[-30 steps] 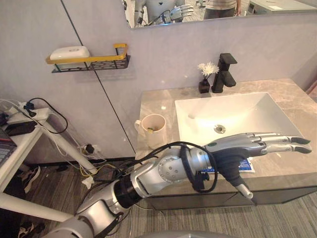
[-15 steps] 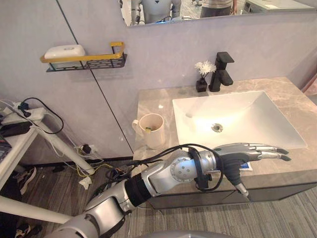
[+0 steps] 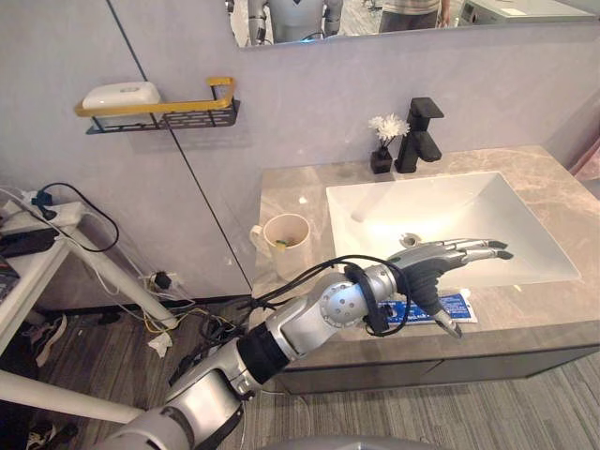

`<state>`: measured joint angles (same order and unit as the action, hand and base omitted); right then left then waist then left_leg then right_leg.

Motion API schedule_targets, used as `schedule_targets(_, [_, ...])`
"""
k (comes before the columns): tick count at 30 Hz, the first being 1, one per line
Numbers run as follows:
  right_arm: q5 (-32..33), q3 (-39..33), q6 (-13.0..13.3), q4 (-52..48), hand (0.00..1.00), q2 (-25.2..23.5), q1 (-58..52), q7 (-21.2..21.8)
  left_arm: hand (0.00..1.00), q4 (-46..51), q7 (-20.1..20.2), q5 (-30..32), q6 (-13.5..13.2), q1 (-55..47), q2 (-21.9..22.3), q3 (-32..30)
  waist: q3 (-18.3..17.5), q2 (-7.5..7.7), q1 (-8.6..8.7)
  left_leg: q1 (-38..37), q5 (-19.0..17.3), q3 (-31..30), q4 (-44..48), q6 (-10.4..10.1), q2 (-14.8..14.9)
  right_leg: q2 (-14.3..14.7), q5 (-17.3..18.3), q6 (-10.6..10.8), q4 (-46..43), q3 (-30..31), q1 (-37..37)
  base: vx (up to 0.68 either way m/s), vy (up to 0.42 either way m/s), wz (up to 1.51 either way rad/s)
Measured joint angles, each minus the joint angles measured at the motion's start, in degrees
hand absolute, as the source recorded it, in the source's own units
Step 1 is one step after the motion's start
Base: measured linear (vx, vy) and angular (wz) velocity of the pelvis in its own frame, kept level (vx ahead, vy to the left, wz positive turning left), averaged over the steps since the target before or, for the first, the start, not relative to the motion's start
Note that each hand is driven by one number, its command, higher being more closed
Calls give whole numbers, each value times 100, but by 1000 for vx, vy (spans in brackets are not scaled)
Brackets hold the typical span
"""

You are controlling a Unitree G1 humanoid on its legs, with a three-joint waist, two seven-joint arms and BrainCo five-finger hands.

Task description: Organize washtable

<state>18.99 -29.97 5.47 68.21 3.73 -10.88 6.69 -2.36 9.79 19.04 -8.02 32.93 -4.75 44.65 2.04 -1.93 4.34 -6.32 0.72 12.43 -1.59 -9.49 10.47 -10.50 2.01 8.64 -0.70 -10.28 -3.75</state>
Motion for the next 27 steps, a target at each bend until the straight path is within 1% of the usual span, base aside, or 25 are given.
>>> schedule_targets(4, [1,0,-1,2,0,-12,-4,-2,0,32,-63,124,60,-220,4,-225,19,26,2,-2,0,-2,3,0,0,0,0,0,1,0,-4,0,0,0])
schedule_targets(9, [1,1,-5,2,0,-17,-3,-1,0,62,-72,226,74,-568,-29,-280,27,25,-14,1,-2,-19,20,1,0,-4,0,0,2,-6,-26,0,0,0])
schedule_targets(13, [1,3,-6,4,0,-17,-4,-2,0,310,-57,225,78,-843,-49,-349,39,16,-17,2,-4,-25,40,4,0,-6,0,0,1,-8,-40,0,0,0])
schedule_targets(16, [1,8,-5,3,0,-15,-4,-2,0,318,-28,225,78,-899,-69,-365,41,10,-25,6,-4,-28,44,5,0,-7,0,1,-3,-11,-45,0,0,0])
schedule_targets(22, [3,10,-6,-17,0,5,2,-5,0,318,49,221,55,-1439,-480,-363,42,-37,-6,-19,-3,-51,49,4,0,-6,-6,5,30,-76,-103,1,0,3])
schedule_targets(27, [4,65,-5,-22,0,20,20,-13,0,318,98,216,55,-1698,-668,-280,48,-36,-8,-29,-3,-93,34,3,0,0,-68,14,195,-162,-217,2,-1,5])
